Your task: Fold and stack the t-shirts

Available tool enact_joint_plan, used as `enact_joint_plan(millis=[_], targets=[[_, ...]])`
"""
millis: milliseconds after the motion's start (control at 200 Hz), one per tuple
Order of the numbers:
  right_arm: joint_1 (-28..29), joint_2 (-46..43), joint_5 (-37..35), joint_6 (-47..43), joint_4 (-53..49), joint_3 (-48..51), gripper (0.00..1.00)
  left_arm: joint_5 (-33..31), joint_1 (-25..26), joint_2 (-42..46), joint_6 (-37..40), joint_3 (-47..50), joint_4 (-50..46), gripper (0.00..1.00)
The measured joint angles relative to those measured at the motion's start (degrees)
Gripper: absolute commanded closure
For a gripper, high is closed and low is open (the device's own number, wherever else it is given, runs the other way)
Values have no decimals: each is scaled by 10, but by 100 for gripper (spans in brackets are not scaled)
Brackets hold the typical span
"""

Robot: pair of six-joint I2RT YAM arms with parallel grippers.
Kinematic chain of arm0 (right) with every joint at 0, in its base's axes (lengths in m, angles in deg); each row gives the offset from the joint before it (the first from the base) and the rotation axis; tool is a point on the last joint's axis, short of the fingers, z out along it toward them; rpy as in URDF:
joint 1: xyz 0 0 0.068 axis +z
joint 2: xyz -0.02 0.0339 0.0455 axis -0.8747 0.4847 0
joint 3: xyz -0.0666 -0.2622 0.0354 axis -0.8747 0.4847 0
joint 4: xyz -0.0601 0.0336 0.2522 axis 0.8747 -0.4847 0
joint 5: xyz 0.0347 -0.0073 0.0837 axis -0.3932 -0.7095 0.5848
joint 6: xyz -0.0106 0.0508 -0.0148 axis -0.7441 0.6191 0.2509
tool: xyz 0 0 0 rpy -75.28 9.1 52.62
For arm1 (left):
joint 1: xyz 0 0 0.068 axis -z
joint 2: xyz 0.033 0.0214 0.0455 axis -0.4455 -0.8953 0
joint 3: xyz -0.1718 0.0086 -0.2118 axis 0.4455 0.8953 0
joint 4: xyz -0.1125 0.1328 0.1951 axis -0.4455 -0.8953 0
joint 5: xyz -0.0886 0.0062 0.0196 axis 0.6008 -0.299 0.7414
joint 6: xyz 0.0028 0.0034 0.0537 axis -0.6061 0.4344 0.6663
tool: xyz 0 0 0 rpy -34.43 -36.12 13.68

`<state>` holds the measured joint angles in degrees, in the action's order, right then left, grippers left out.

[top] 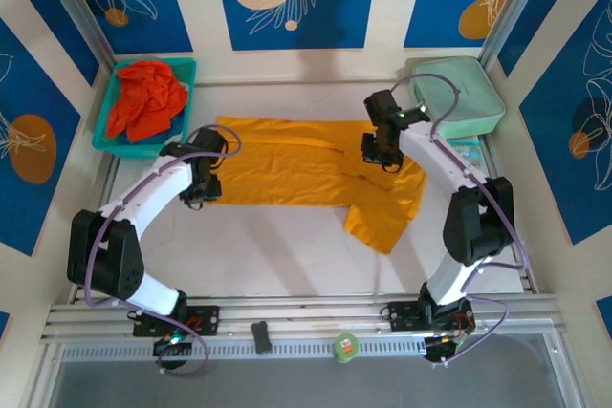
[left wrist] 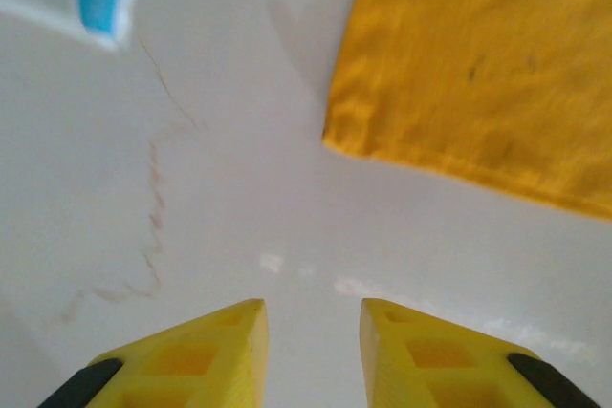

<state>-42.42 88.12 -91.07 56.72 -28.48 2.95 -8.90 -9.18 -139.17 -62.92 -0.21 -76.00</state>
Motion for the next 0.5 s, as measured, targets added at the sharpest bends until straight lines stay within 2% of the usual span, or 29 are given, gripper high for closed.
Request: enact_joint_plan(millis=[100, 235, 500], targets=[[-9, -24, 10, -10, 7, 32, 77, 22, -4, -11, -31, 16, 14, 68], [-11, -45, 22, -19, 17, 65, 77, 20, -8, -34, -62, 16, 48, 65], [-30, -67, 43, -27, 33, 99, 76, 16, -26, -91, -82, 16, 92, 64]])
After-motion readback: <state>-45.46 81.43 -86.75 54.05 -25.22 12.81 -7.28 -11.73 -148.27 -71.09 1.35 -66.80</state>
